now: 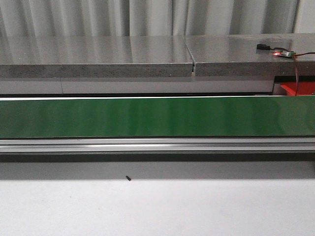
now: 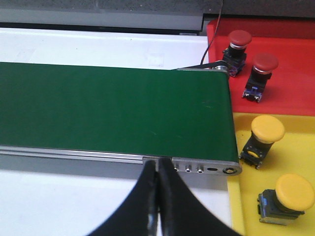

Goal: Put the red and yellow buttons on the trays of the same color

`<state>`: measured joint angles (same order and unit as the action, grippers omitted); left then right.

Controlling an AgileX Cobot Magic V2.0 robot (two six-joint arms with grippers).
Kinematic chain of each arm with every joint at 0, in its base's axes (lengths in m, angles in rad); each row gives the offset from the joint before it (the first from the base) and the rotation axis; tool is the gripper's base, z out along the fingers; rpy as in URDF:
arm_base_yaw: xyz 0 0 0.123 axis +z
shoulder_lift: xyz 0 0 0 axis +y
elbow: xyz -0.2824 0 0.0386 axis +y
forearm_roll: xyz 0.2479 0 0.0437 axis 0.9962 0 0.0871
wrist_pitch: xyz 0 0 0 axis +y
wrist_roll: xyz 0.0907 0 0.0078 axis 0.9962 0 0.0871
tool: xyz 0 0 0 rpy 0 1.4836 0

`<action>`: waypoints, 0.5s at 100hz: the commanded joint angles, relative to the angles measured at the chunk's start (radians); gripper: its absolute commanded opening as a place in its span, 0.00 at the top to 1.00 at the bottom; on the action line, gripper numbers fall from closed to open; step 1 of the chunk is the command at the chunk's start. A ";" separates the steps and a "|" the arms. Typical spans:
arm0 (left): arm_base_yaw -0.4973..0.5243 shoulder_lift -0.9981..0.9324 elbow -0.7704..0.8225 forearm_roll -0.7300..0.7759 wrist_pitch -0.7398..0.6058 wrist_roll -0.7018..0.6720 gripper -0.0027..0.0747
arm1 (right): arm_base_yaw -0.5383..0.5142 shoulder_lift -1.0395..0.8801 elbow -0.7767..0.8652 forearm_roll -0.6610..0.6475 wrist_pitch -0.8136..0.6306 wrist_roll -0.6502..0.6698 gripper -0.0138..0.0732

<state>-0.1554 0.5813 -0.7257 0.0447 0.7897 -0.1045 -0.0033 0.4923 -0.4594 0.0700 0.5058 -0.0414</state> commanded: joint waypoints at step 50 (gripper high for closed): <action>0.328 0.633 -0.413 -0.195 -0.050 0.040 0.99 | 0.002 0.000 -0.024 -0.004 -0.057 -0.005 0.92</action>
<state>0.1022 1.1438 -1.0609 -0.0698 0.7758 -0.0982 -0.0033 0.4923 -0.4594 0.0700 0.5058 -0.0414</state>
